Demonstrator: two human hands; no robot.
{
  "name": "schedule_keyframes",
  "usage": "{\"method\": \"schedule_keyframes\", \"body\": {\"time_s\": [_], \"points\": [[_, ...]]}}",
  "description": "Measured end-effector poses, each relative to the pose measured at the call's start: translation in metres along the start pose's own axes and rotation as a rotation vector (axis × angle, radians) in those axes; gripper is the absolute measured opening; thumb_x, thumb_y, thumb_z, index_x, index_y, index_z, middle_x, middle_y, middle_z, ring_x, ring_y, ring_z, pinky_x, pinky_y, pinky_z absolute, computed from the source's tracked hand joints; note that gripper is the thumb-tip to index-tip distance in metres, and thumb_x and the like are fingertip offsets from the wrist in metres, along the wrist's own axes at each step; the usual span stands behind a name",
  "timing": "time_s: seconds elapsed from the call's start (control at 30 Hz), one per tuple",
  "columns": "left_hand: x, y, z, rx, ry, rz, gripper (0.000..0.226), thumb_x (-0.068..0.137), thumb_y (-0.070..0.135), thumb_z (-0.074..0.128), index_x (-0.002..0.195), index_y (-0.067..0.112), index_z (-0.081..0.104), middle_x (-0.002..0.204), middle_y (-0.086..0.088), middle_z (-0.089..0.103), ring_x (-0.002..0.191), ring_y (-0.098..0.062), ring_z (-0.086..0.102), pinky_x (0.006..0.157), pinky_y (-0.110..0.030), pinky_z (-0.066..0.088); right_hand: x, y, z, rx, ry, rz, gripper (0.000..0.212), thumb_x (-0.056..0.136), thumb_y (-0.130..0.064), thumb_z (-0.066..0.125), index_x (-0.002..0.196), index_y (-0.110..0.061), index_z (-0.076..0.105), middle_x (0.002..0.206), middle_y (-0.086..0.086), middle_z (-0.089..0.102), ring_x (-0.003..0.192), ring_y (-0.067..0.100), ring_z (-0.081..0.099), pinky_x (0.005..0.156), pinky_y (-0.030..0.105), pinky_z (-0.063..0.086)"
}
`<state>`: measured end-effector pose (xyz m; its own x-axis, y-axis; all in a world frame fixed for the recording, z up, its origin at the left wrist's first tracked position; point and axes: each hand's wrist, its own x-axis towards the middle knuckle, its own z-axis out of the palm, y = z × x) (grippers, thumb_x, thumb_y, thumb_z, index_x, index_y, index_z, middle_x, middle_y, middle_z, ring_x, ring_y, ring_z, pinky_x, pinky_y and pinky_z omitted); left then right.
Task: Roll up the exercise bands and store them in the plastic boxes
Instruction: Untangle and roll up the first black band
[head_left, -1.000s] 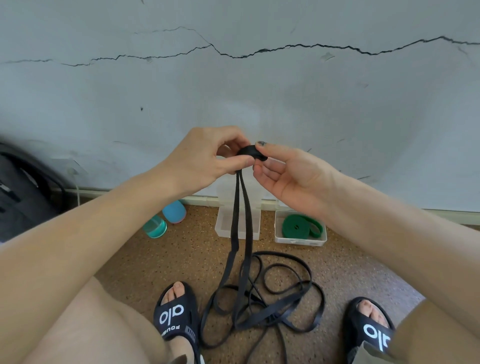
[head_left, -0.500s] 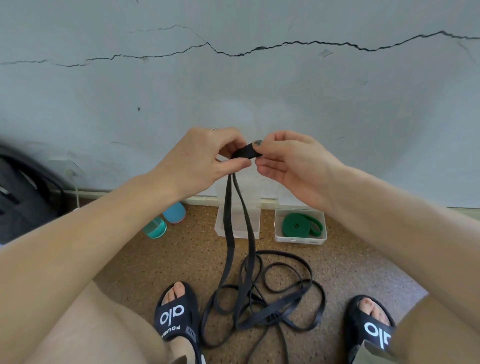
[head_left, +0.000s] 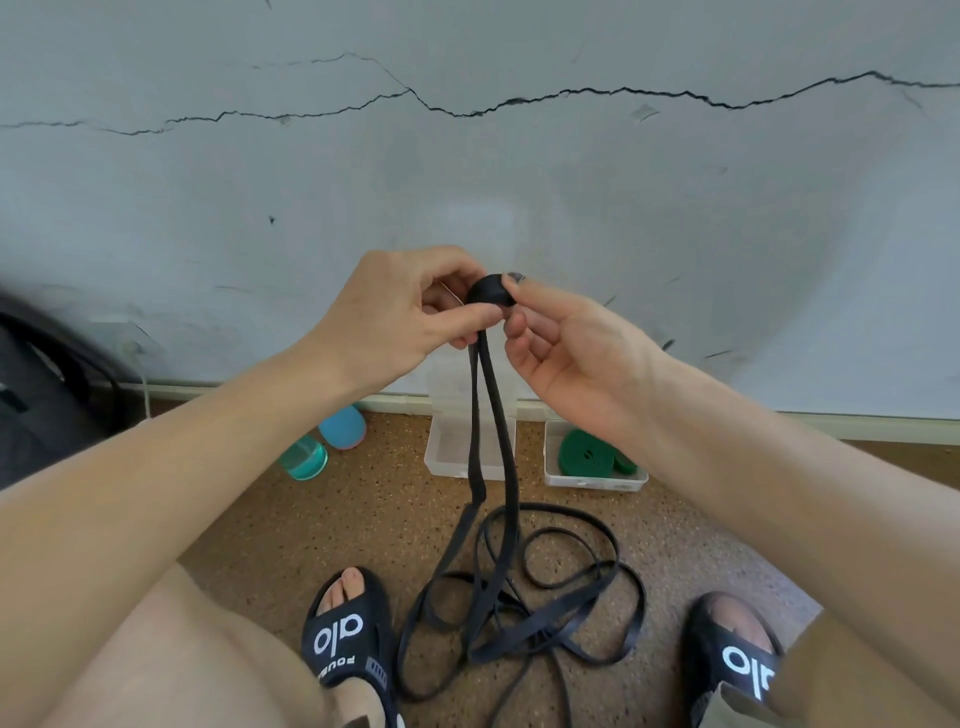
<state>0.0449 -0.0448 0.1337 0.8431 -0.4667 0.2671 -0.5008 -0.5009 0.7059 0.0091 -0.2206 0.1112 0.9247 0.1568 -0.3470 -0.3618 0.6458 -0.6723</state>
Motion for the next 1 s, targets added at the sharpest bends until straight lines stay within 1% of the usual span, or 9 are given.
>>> {"method": "schedule_keyframes", "body": {"time_s": [0.13, 0.27, 0.4, 0.5, 0.6, 0.73, 0.8, 0.9, 1.0], "points": [[-0.002, 0.0, 0.003, 0.053, 0.037, 0.061, 0.018, 0.089, 0.016, 0.078, 0.102, 0.006, 0.071, 0.084, -0.001, 0.073, 0.071, -0.01, 0.074, 0.072, -0.032, 0.063, 0.0002, 0.0038, 0.0002, -0.056, 0.05, -0.06, 0.026, 0.094, -0.012, 0.072, 0.116, 0.001, 0.068, 0.086, 0.007, 0.068, 0.062, 0.006, 0.061, 0.061, 0.017, 0.053], [-0.0002, -0.0005, 0.0018, 0.09, 0.06, 0.088, 0.018, 0.088, 0.017, 0.079, 0.101, 0.007, 0.072, 0.083, 0.0, 0.073, 0.07, -0.012, 0.074, 0.071, -0.037, 0.063, 0.0023, 0.005, 0.0002, -0.144, 0.075, -0.114, 0.029, 0.096, -0.015, 0.069, 0.118, 0.004, 0.067, 0.083, 0.007, 0.069, 0.062, 0.007, 0.061, 0.062, 0.02, 0.052], [0.0, -0.0004, 0.0025, 0.124, 0.07, 0.1, 0.018, 0.088, 0.018, 0.079, 0.1, 0.008, 0.072, 0.081, 0.0, 0.072, 0.07, -0.012, 0.073, 0.07, -0.04, 0.062, 0.002, 0.0052, 0.002, -0.23, 0.113, -0.115, 0.03, 0.096, -0.02, 0.07, 0.117, 0.002, 0.07, 0.091, 0.008, 0.066, 0.065, 0.009, 0.057, 0.064, 0.023, 0.049], [0.0007, 0.0005, 0.0025, 0.156, 0.076, 0.121, 0.02, 0.087, 0.022, 0.079, 0.101, 0.009, 0.072, 0.081, 0.002, 0.072, 0.07, -0.009, 0.072, 0.071, -0.036, 0.061, 0.0, 0.0034, 0.0021, -0.283, 0.102, -0.117, 0.031, 0.092, -0.023, 0.074, 0.113, 0.0, 0.073, 0.086, 0.005, 0.065, 0.066, 0.009, 0.055, 0.064, 0.024, 0.048], [0.0013, 0.0011, 0.0015, 0.192, 0.089, 0.143, 0.02, 0.087, 0.023, 0.079, 0.101, 0.01, 0.073, 0.081, 0.004, 0.071, 0.071, -0.008, 0.071, 0.069, -0.031, 0.06, -0.002, 0.0026, 0.0019, -0.348, 0.078, -0.119, 0.041, 0.088, -0.023, 0.079, 0.117, 0.004, 0.07, 0.089, 0.006, 0.064, 0.069, 0.01, 0.054, 0.066, 0.024, 0.047], [0.0005, 0.0016, 0.0024, 0.221, 0.106, 0.17, 0.023, 0.085, 0.026, 0.078, 0.099, 0.01, 0.073, 0.08, 0.006, 0.07, 0.073, -0.007, 0.07, 0.068, -0.021, 0.058, -0.0016, 0.0026, -0.0003, -0.389, 0.06, -0.102, 0.026, 0.09, -0.022, 0.078, 0.106, -0.003, 0.072, 0.089, 0.005, 0.063, 0.071, 0.009, 0.054, 0.068, 0.025, 0.046], [0.0, 0.0, 0.0044, 0.243, 0.119, 0.163, 0.021, 0.084, 0.025, 0.082, 0.098, 0.011, 0.073, 0.079, 0.007, 0.069, 0.075, -0.008, 0.069, 0.068, -0.017, 0.055, -0.0011, 0.0029, -0.0005, -0.39, 0.054, -0.073, 0.028, 0.092, -0.022, 0.074, 0.111, -0.001, 0.073, 0.089, 0.005, 0.063, 0.073, 0.009, 0.054, 0.068, 0.025, 0.045], [-0.0004, -0.0023, 0.0078, 0.269, 0.129, 0.161, 0.021, 0.084, 0.024, 0.082, 0.1, 0.013, 0.073, 0.08, 0.008, 0.067, 0.077, -0.007, 0.067, 0.069, -0.014, 0.054, -0.0003, 0.0024, 0.001, -0.402, 0.072, -0.029, 0.032, 0.095, -0.022, 0.071, 0.118, -0.001, 0.071, 0.094, 0.005, 0.063, 0.079, 0.012, 0.054, 0.071, 0.026, 0.045], [-0.0002, -0.0022, 0.0102, 0.304, 0.156, 0.174, 0.019, 0.087, 0.022, 0.079, 0.102, 0.012, 0.073, 0.081, 0.006, 0.067, 0.077, -0.008, 0.066, 0.069, -0.016, 0.053, 0.0016, -0.0011, 0.0028, -0.377, 0.084, 0.007, 0.02, 0.096, -0.023, 0.069, 0.109, -0.008, 0.07, 0.084, 0.001, 0.06, 0.074, 0.012, 0.053, 0.072, 0.026, 0.046]]}}
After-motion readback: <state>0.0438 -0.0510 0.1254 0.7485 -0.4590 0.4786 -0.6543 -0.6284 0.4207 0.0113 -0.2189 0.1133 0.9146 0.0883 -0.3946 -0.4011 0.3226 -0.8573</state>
